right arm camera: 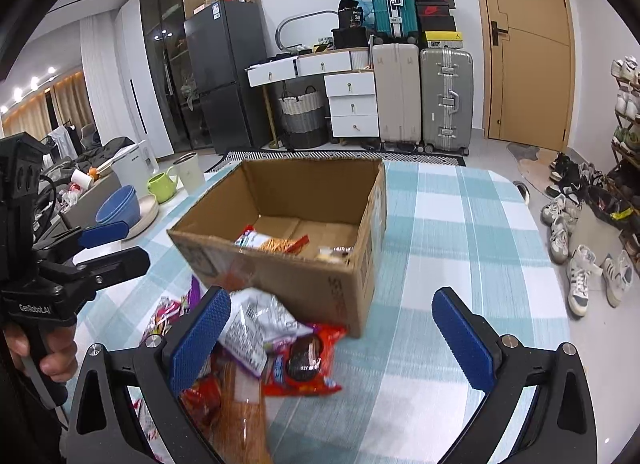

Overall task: Organize snacks
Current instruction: 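Withdraw both grippers from the box back toward the snack pile, then grasp a white noodle bag with left gripper while right gripper grasps bread roll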

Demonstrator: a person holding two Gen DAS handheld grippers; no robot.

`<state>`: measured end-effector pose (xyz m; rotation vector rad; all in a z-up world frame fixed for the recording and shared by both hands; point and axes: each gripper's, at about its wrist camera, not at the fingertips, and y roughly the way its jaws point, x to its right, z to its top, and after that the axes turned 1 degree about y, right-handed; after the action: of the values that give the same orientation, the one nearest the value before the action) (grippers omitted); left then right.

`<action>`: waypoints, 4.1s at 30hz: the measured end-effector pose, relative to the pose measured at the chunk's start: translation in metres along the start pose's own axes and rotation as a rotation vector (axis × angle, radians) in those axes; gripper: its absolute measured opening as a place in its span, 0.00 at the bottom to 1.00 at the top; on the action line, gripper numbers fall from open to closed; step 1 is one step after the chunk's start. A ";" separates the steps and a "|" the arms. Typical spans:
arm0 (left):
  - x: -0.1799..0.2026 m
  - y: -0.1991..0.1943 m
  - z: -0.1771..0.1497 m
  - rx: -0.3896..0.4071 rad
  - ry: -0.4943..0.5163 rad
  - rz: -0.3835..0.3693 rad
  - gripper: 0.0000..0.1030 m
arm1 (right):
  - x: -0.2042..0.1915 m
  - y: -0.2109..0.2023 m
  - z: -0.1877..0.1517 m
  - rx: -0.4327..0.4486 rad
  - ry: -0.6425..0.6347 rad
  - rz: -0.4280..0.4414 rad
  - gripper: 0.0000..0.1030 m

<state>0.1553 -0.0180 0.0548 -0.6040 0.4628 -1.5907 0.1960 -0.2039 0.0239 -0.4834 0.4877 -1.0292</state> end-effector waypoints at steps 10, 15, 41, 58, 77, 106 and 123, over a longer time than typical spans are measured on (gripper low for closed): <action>-0.005 -0.031 -0.041 -0.020 -0.014 0.017 0.99 | -0.015 -0.004 -0.028 -0.037 -0.001 0.015 0.99; -0.004 -0.032 -0.055 -0.036 -0.032 0.022 0.99 | -0.021 -0.002 -0.042 -0.059 -0.010 0.018 0.99; 0.016 -0.029 -0.103 -0.107 0.024 -0.015 0.99 | -0.035 0.013 -0.088 -0.175 -0.022 0.037 1.00; 0.010 -0.003 -0.115 -0.179 -0.004 -0.059 0.99 | -0.031 0.024 -0.099 -0.229 0.008 0.068 0.99; 0.001 -0.028 -0.126 -0.180 -0.025 -0.088 0.99 | -0.057 0.041 -0.099 -0.270 -0.101 0.150 0.73; 0.043 -0.006 -0.152 -0.286 0.022 -0.209 0.81 | -0.056 0.019 -0.113 -0.248 -0.130 0.146 0.35; 0.035 -0.033 -0.149 -0.183 0.015 -0.226 0.61 | -0.045 -0.017 -0.121 -0.184 -0.114 0.137 0.34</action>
<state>0.0350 -0.0577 -0.0368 -0.8067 0.5713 -1.7794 0.0938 -0.1891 -0.0553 -0.6598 0.5089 -0.8247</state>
